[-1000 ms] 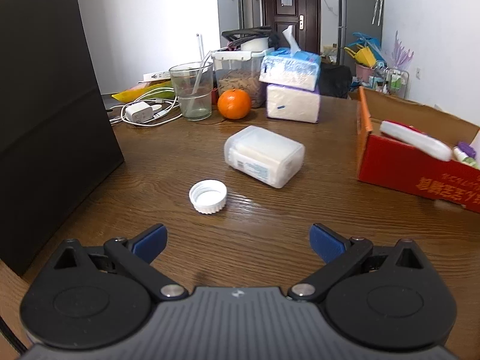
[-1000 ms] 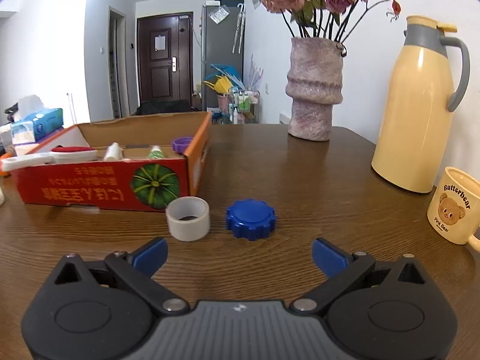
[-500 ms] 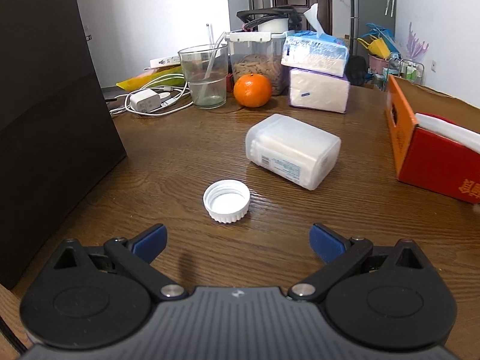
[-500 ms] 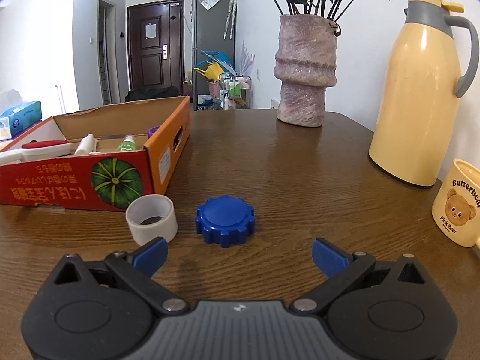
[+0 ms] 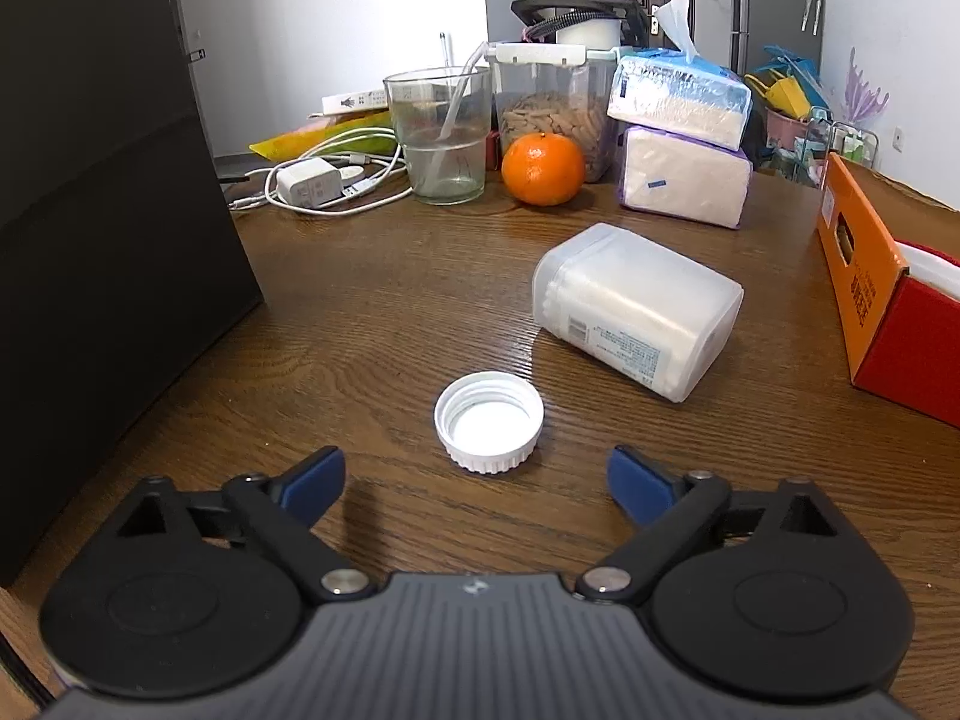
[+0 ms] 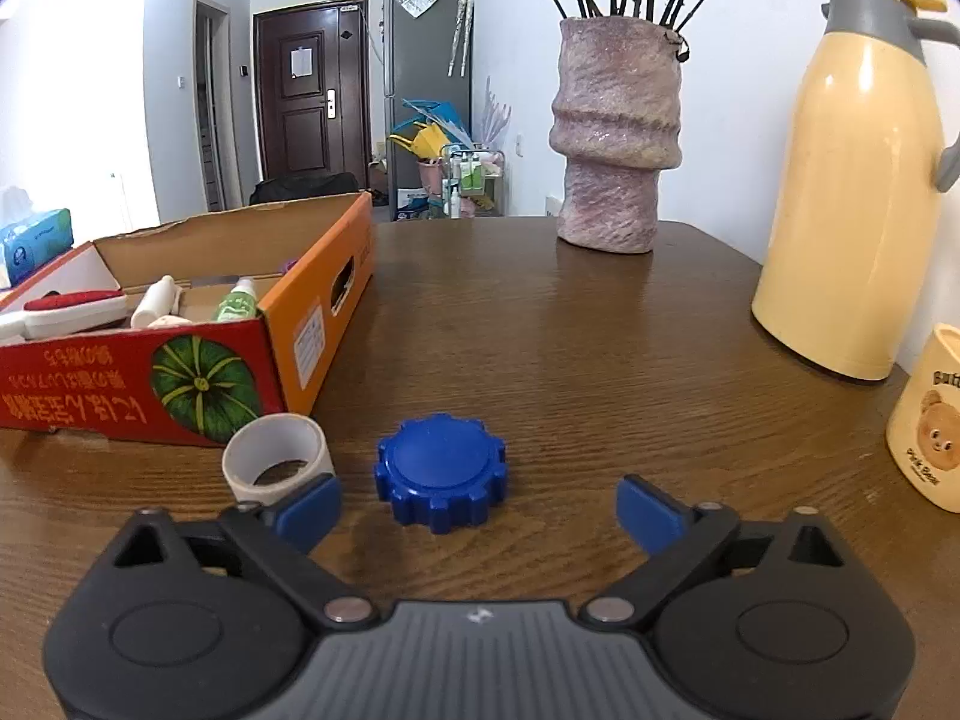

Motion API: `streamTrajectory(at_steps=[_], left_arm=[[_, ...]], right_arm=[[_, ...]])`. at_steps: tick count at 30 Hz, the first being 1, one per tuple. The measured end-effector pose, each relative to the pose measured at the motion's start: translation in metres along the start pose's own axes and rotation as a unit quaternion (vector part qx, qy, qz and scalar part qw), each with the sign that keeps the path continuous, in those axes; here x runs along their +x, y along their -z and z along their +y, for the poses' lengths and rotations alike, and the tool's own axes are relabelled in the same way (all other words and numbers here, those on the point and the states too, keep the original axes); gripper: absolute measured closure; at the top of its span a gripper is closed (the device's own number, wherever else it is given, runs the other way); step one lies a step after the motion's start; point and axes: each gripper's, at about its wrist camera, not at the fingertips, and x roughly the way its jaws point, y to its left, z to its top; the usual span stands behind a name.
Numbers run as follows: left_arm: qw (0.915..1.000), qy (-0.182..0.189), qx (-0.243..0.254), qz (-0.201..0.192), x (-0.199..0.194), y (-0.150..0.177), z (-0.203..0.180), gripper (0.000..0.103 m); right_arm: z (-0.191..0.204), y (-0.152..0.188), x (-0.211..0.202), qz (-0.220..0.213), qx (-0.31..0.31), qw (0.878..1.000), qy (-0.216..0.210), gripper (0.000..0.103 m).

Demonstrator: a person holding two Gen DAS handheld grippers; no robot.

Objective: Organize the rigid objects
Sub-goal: 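Grasp white bottle cap with left gripper while right gripper grasps blue gear cap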

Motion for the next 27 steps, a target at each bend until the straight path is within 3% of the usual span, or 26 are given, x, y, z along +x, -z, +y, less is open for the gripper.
streamTrajectory(at_steps=[5, 12, 27], left_arm=[[1.0, 0.005, 0.0, -0.003, 0.004, -0.003, 0.0, 0.018], [0.9998, 0.02, -0.002, -0.006, 0.008, -0.007, 0.001, 0.029], [0.9994, 0.031, -0.008, -0.01, 0.012, -0.01, 0.002, 0.047]], right_arm=[[0.0, -0.005, 0.01, 0.007, 0.004, 1.0, -0.017, 0.023], [0.005, -0.01, 0.018, 0.011, -0.003, 0.999, -0.03, 0.051], [0.009, -0.011, 0.019, 0.009, -0.007, 0.999, -0.033, 0.051]])
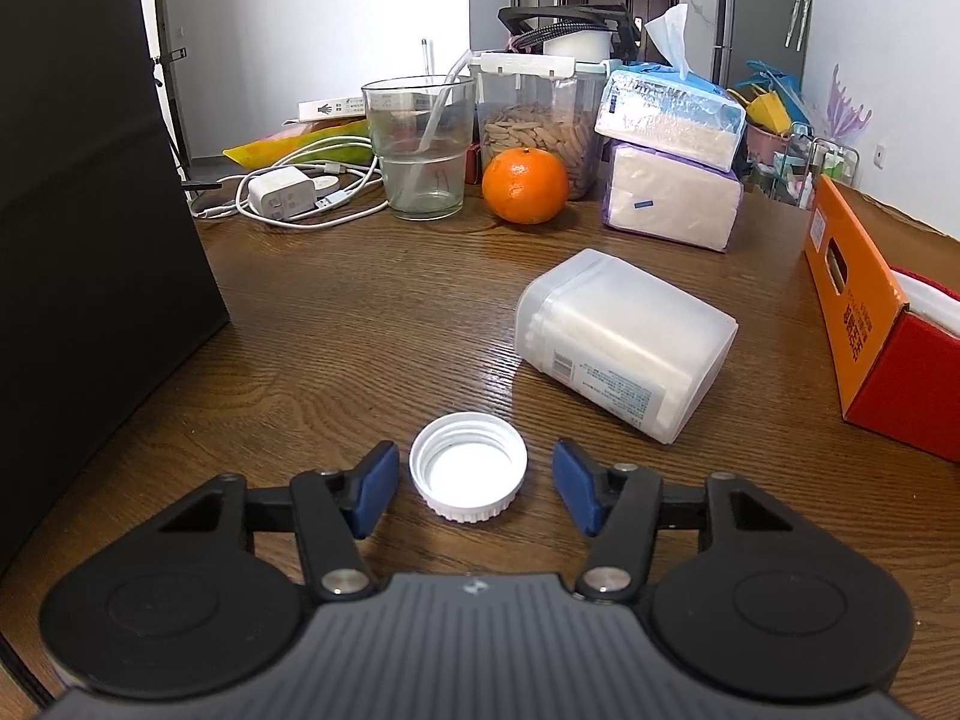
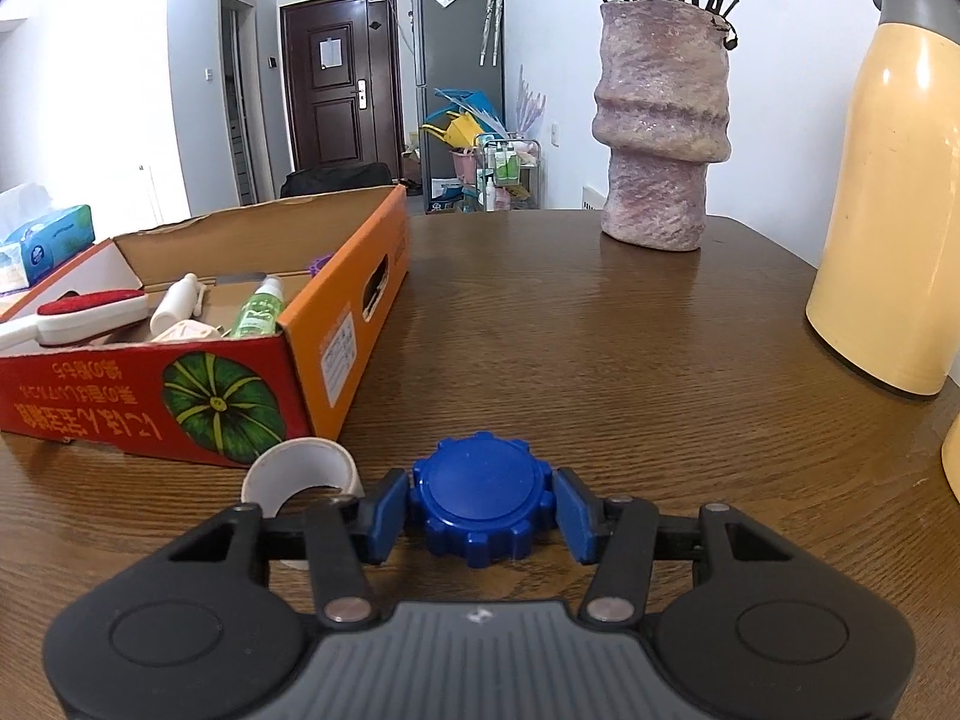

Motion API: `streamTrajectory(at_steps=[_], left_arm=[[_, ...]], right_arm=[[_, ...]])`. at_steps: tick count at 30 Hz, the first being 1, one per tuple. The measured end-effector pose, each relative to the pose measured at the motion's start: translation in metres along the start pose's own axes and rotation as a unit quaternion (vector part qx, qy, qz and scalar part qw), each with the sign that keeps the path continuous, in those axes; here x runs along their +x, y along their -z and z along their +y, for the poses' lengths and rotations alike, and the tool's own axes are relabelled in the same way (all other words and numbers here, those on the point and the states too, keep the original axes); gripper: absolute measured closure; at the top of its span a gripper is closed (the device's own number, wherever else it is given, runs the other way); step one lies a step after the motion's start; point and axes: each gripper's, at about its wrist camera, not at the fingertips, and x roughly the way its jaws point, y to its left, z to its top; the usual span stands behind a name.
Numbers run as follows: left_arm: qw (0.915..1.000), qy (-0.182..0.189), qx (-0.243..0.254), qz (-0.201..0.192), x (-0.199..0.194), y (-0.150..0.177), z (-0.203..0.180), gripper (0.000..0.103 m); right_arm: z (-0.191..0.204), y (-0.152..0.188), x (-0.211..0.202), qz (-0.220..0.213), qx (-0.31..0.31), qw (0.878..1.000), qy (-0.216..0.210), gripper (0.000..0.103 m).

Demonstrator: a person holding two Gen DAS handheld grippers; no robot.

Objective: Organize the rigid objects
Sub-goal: 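Grasp white bottle cap with left gripper while right gripper grasps blue gear cap, then carry white cap with left tool while right tool carries blue cap to box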

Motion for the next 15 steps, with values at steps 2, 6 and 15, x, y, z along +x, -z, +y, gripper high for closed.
streamTrajectory(at_steps=[2, 6, 15], left_arm=[[1.0, 0.0, -0.001, -0.001, -0.0003, 0.0001, 0.0004, 0.051], [1.0, 0.003, 0.0, -0.003, -0.0018, 0.0012, 0.0007, 0.058], [1.0, 0.002, 0.004, -0.005, -0.0027, 0.0018, -0.0006, 0.062]], right_arm=[[-0.0002, 0.0, 0.0001, 0.0, 0.0, 1.0, 0.0, 0.051], [-0.0008, 0.0003, 0.0, 0.0, 0.002, 1.0, 0.0, 0.051], [-0.0014, 0.0002, -0.0002, 0.0, 0.001, 1.0, 0.0, 0.051]])
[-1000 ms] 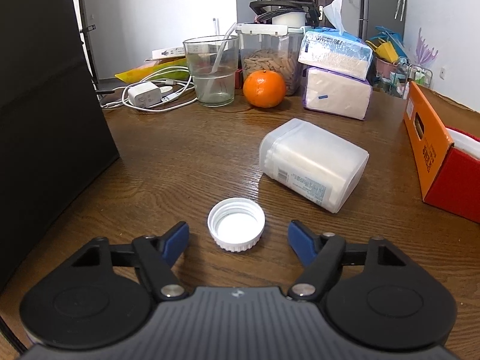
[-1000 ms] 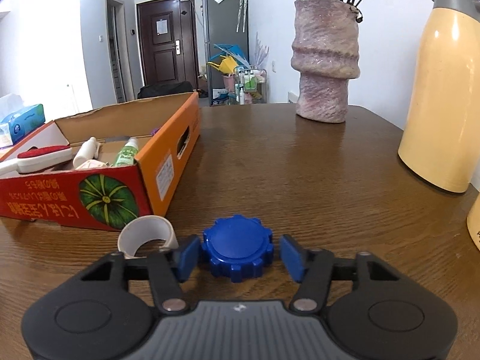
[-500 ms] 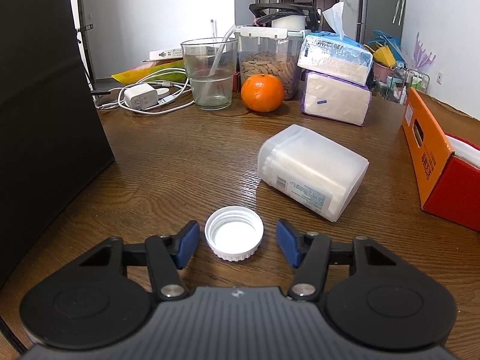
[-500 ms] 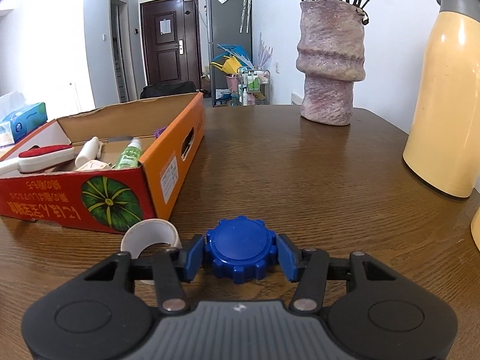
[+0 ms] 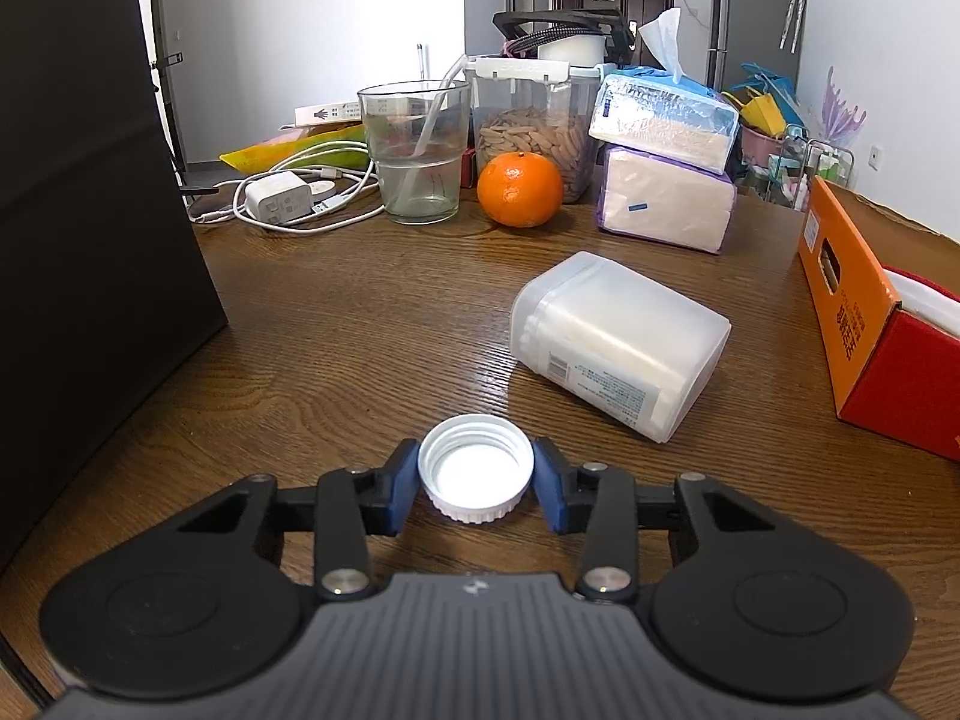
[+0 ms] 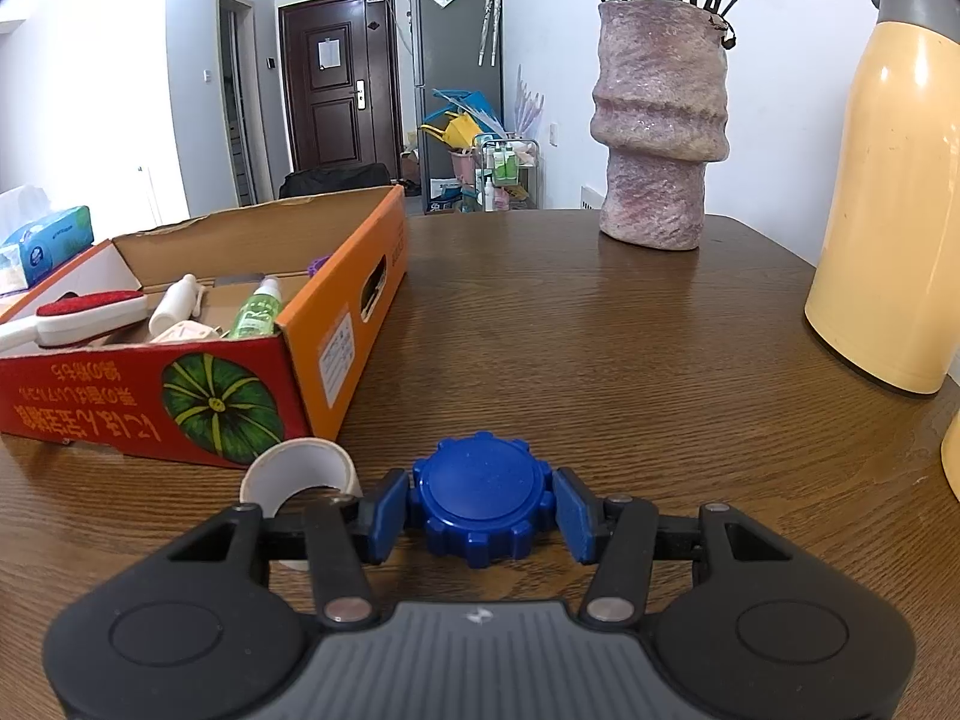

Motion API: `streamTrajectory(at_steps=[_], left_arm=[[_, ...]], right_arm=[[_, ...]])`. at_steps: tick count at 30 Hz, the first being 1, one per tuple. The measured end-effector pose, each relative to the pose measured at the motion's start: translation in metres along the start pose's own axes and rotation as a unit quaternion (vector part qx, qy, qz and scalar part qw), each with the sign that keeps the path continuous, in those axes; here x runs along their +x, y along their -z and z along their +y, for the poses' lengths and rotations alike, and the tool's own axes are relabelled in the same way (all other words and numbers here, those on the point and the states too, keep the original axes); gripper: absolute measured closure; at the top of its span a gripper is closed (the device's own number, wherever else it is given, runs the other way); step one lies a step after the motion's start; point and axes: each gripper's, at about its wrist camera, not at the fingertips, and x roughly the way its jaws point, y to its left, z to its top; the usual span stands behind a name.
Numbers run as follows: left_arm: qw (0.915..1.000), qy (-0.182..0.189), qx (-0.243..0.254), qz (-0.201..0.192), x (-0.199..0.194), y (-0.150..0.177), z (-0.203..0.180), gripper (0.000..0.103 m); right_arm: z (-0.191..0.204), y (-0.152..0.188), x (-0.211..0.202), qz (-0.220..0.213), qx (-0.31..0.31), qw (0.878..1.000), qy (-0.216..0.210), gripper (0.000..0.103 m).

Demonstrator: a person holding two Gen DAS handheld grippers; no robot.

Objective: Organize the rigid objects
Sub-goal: 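Carry white cap with left tool while right tool carries blue cap to box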

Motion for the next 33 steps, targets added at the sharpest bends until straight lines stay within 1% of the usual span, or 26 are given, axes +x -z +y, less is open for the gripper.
streamTrajectory(at_steps=[4, 16, 28, 33], left_arm=[[1.0, -0.007, 0.003, -0.003, -0.002, 0.0, -0.001, 0.062], [0.9998, -0.011, 0.0, -0.019, -0.012, 0.001, 0.0, 0.062], [0.9995, -0.002, -0.005, -0.033, -0.029, 0.005, -0.008, 0.062], [0.9993, 0.01, -0.004, -0.036, -0.039, 0.009, -0.015, 0.062]], right_arm=[[0.0, 0.0, -0.001, -0.002, 0.0, 1.0, 0.003, 0.052], [0.001, 0.003, -0.016, -0.037, -0.001, 0.999, 0.02, 0.052], [0.004, 0.008, -0.036, -0.061, 0.003, 0.998, 0.023, 0.052], [0.008, 0.012, -0.047, -0.072, 0.001, 0.997, 0.023, 0.052]])
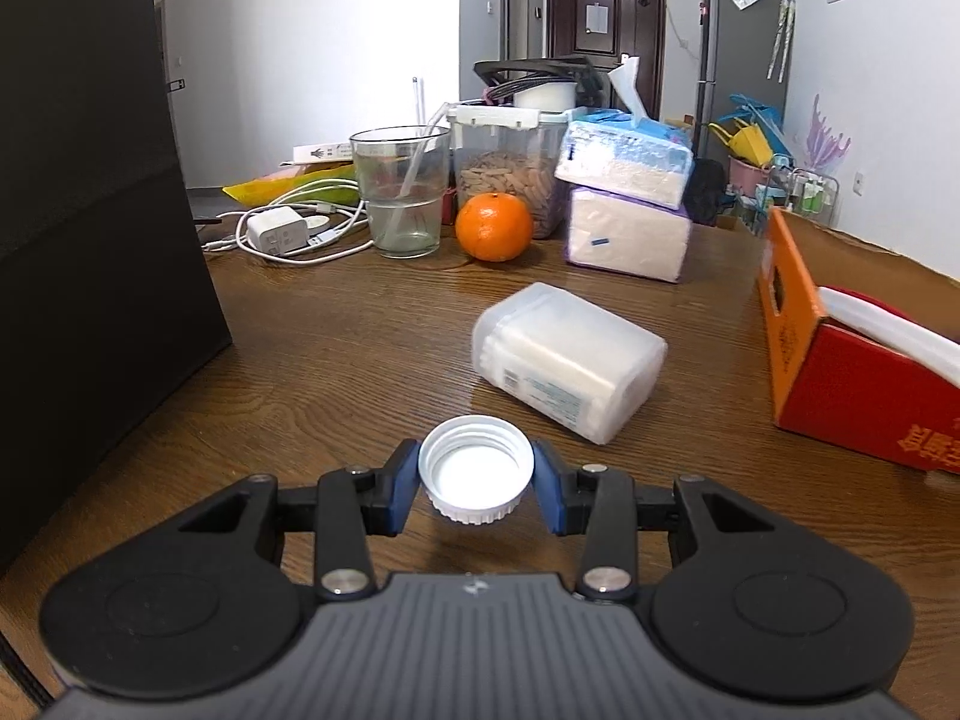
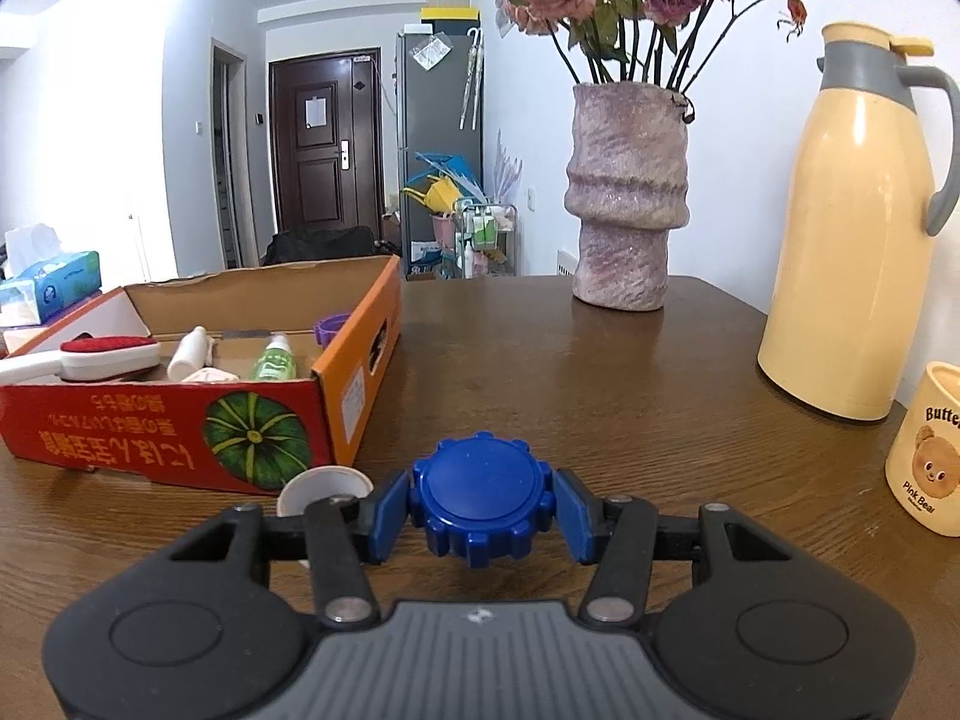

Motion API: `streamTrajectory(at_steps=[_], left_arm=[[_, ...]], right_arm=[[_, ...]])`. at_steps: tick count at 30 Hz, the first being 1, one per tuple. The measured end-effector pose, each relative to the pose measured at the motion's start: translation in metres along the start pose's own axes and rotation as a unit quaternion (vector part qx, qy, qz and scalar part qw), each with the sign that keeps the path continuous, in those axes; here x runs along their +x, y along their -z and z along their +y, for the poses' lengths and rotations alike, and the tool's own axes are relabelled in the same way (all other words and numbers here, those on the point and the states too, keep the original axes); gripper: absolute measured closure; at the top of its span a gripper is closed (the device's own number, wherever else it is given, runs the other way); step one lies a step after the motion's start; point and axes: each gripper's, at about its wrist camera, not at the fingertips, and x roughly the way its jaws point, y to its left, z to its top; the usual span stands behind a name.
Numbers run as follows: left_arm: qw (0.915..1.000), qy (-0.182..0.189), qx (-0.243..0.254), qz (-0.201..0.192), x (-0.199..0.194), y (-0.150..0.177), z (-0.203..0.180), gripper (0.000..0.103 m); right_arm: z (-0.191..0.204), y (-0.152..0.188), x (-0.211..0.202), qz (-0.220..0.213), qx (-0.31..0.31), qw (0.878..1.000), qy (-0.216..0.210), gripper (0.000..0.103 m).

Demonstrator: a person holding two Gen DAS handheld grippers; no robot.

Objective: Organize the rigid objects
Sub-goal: 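Carry white cap with left tool while right tool carries blue cap to box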

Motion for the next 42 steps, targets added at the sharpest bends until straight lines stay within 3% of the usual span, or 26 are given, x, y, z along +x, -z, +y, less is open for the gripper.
streamTrajectory(at_steps=[18, 42], left_arm=[[0.999, 0.039, 0.003, -0.019, -0.044, 0.019, -0.026, 0.062], [0.9904, 0.125, 0.054, -0.019, -0.089, 0.046, -0.109, 0.062]], right_arm=[[0.022, 0.019, -0.046, -0.023, -0.008, 0.999, -0.035, 0.052], [0.08, 0.031, -0.085, -0.032, -0.041, 0.992, -0.116, 0.052]])
